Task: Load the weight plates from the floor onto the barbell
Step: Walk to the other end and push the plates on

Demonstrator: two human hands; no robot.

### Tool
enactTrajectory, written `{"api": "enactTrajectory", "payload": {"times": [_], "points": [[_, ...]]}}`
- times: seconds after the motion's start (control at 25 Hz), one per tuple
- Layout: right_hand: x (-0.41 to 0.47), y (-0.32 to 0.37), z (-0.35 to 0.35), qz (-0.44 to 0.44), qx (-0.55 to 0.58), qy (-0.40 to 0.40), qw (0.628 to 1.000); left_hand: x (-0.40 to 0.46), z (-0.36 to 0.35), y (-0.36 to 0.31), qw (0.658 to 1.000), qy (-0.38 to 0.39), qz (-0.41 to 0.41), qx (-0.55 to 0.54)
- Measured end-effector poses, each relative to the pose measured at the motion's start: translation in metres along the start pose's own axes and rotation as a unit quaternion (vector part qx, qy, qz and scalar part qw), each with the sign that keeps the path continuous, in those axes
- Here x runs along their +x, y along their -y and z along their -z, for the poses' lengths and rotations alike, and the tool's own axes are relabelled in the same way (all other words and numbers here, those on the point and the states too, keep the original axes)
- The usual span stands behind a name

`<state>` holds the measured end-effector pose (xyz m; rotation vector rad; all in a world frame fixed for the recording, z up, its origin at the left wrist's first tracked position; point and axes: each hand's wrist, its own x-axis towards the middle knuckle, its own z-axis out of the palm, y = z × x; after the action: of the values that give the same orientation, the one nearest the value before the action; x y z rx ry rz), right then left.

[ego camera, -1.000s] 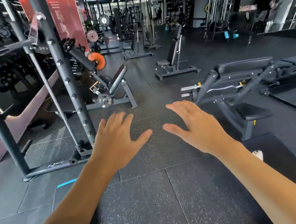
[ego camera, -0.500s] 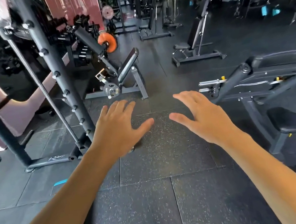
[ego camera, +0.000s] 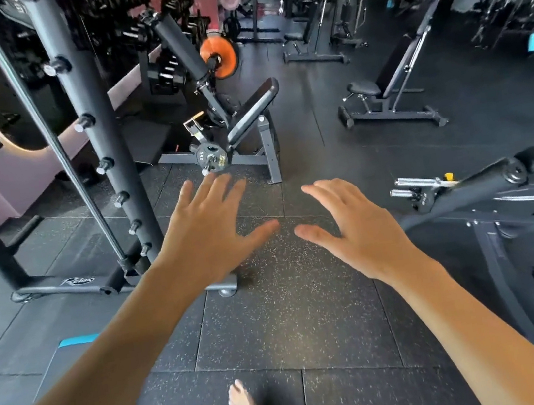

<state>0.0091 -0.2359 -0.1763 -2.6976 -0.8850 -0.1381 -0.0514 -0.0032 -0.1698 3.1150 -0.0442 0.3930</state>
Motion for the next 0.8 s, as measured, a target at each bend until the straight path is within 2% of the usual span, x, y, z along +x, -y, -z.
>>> {"api": "enactTrajectory", "payload": {"times": [0.24, 0.44, 0.8], "points": [[0.195, -0.024, -0.03, 0.039, -0.007, 0.055, 0.998, 0.153, -0.04, 0.09, 0.999, 0.001, 0.03, 0.013], [0.325, -0.046, -0.043, 0.071, 0.001, 0.053, 0.996, 0.252, -0.062, 0.151, 0.998, 0.013, 0.059, 0.036], [0.497, -0.148, -0.073, 0.118, 0.045, 0.045, 0.991, 0.422, -0.118, 0.168, 0.994, 0.031, 0.105, 0.024]]}}
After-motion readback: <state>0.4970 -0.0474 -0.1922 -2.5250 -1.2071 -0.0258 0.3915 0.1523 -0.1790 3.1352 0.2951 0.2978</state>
